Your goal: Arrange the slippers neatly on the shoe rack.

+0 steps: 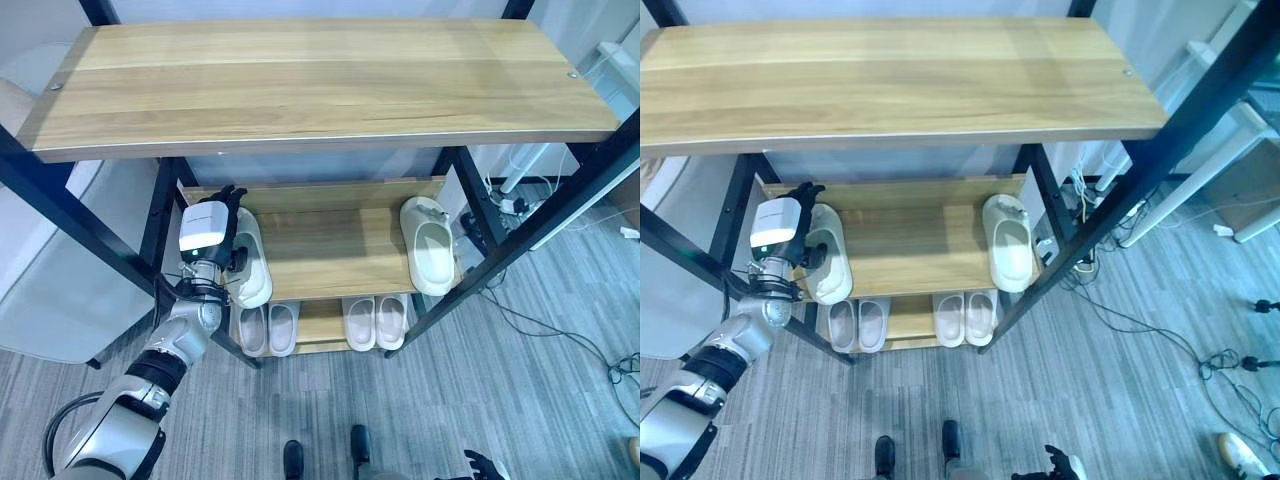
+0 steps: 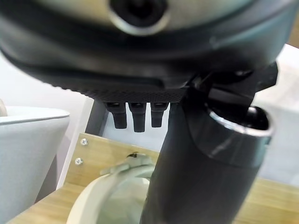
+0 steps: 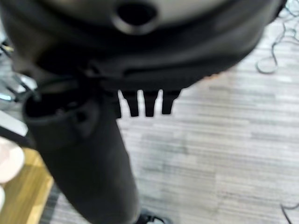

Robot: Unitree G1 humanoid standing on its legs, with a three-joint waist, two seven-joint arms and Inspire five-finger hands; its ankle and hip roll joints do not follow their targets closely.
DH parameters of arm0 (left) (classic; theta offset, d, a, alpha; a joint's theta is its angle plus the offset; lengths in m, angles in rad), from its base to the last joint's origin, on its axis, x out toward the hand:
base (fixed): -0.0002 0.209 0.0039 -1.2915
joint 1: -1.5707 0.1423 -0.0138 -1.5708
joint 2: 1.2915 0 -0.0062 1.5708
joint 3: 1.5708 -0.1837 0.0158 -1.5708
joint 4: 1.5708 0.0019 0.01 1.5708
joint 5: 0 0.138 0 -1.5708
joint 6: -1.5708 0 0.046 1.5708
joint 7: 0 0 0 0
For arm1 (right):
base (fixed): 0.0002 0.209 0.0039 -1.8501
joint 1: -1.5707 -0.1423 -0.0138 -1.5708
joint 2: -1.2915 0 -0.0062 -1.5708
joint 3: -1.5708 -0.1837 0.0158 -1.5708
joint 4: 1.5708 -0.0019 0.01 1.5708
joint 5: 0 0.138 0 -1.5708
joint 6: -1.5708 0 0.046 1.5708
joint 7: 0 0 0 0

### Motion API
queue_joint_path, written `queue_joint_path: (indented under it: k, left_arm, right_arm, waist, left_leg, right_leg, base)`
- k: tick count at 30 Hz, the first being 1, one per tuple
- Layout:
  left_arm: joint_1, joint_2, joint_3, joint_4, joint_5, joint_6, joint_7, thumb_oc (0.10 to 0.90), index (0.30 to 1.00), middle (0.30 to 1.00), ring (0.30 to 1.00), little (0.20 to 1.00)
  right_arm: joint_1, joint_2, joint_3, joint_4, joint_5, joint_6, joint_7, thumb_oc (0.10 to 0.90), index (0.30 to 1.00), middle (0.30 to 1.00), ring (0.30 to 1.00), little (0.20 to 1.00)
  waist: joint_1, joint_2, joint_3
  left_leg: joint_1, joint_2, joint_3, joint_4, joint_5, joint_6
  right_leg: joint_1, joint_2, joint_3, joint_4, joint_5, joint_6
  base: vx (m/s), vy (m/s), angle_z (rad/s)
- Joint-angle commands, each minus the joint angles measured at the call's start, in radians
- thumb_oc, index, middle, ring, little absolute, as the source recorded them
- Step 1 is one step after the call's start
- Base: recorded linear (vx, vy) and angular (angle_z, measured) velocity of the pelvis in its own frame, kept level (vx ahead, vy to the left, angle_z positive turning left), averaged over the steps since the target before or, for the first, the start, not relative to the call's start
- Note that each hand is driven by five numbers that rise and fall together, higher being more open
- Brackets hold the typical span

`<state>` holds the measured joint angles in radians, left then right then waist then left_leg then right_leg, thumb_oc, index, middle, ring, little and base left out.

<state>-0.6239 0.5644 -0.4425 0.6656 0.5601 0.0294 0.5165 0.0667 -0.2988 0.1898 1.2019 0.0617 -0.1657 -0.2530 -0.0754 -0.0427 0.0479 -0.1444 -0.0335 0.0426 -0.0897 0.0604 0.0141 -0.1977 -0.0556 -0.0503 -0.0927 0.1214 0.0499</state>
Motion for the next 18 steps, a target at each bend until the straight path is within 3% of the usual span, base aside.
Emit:
queue_joint_path:
  k: [1,3,4,11,18]
  left_arm:
    - [-0.25,0.026,0.007,0.067,0.006,-0.005,0.099,0.8,0.9,0.9,0.9,0.9]
    - [-0.263,0.016,0.003,0.079,-0.008,-0.004,0.104,0.8,0.9,0.9,0.9,0.9]
    - [-0.272,0.011,-0.002,0.096,-0.017,-0.005,0.103,0.4,0.3,0.3,0.3,0.3]
    - [-0.274,-0.052,-0.011,0.085,-0.074,-0.04,0.09,0.4,0.3,0.3,0.3,0.3]
    - [-0.265,-0.119,-0.055,0.041,-0.049,-0.079,0.179,0.4,0.3,0.3,0.3,0.3]
  right_arm:
    - [0.012,-0.04,0.011,-0.027,0.011,-0.019,-0.048,0.8,0.9,0.9,0.9,0.9]
    - [0.009,-0.036,0.016,-0.033,0.014,-0.02,-0.052,0.8,0.9,0.9,0.9,0.9]
    - [0.006,-0.032,0.02,-0.038,0.014,-0.021,-0.054,0.8,0.9,0.9,0.9,0.9]
    - [0.003,-0.03,0.027,-0.066,0.011,-0.019,-0.068,0.8,0.9,0.9,0.9,0.9]
    - [-0.023,-0.044,0.057,-0.059,0.005,-0.031,-0.095,0.8,0.9,0.9,0.9,0.9]
  waist:
    - [-0.004,0.028,-0.011]
    - [-0.008,0.028,-0.009]
    - [-0.01,0.027,-0.007]
    - [-0.021,0.029,0.009]
    - [-0.044,0.023,0.044]
  left_leg:
    - [-0.028,-0.004,-0.039,0.002,-0.052,-0.044]
    - [-0.032,-0.004,-0.038,0.002,-0.051,-0.044]
    - [-0.037,-0.004,-0.038,0.002,-0.051,-0.043]
    - [-0.053,-0.006,-0.027,0.002,-0.049,-0.04]
    - [-0.094,-0.003,-0.008,0.002,-0.042,-0.039]
  right_leg:
    - [0.03,-0.03,0.006,0.005,-0.063,0.114]
    - [0.025,-0.03,0.007,0.006,-0.06,0.114]
    - [0.021,-0.03,0.01,0.006,-0.059,0.114]
    - [-0.003,-0.033,0.019,0.012,-0.053,0.112]
    - [-0.056,-0.031,0.039,0.019,-0.04,0.108]
  base:
    - [0.0,0.0,0.0]
    - [0.0,0.0,0.0]
    - [0.0,0.0,0.0]
    - [-0.01,0.0,-0.01]
    - [-0.05,-0.017,-0.06]
